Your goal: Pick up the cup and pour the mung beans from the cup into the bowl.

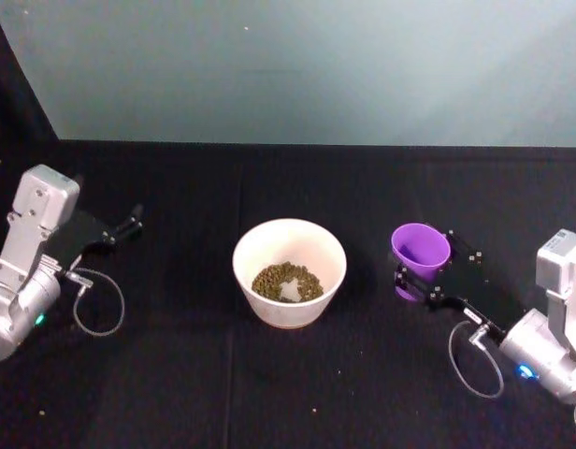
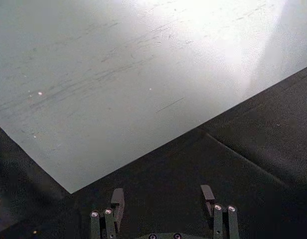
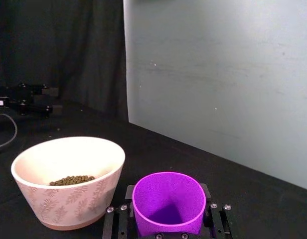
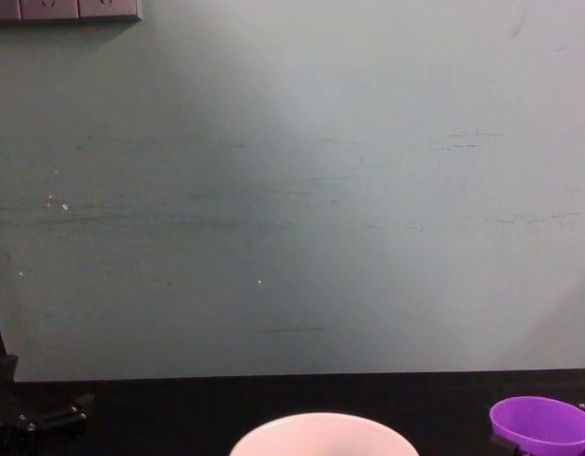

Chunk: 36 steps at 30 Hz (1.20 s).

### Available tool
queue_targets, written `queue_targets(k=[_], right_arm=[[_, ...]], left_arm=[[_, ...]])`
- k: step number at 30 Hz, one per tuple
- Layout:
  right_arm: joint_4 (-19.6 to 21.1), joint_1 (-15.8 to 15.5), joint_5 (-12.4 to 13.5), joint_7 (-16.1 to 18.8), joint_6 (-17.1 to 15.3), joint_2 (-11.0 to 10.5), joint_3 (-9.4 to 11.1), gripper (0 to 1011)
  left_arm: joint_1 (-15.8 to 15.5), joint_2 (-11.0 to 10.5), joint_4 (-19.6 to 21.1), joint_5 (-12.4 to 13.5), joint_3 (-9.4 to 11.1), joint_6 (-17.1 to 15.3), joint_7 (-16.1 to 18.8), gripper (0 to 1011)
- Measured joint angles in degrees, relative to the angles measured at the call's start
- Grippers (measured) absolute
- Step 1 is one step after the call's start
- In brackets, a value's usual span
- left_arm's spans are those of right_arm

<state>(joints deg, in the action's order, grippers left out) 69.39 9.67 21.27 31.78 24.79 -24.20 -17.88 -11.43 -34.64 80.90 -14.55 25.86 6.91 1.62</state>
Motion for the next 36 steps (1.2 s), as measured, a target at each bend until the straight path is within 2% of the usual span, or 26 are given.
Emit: queue_targets(k=[12,22,25,26,32,36], right_arm=[[1.32,-0.39,-0.71,0.39,-2.82,0.70,1.18,743],[1.24,-0.39,-0.76,0.37,-2.71,0.65,1.09,743],[1.22,-0.37,-0.76,0.36,-2.66,0.64,1.06,777],[1.20,-0.36,-0.76,0.36,-2.60,0.63,1.04,847],[1.17,-0.36,-0.75,0.35,-2.51,0.60,1.01,997],[1.14,-0.36,-0.76,0.33,-2.48,0.59,0.98,1002]], left_arm=[[0.00,-0.01,0.00,0.00,0.00,0.00,0.00,1000],[0.00,0.00,0.00,0.00,0.00,0.00,0.00,1000],[0.00,0.00,0.00,0.00,0.00,0.00,0.00,1000],[0.00,0.00,0.00,0.00,0.00,0.00,0.00,1000],[0.00,0.00,0.00,0.00,0.00,0.00,0.00,1000],[0.00,0.00,0.00,0.00,0.00,0.00,0.00,1000]])
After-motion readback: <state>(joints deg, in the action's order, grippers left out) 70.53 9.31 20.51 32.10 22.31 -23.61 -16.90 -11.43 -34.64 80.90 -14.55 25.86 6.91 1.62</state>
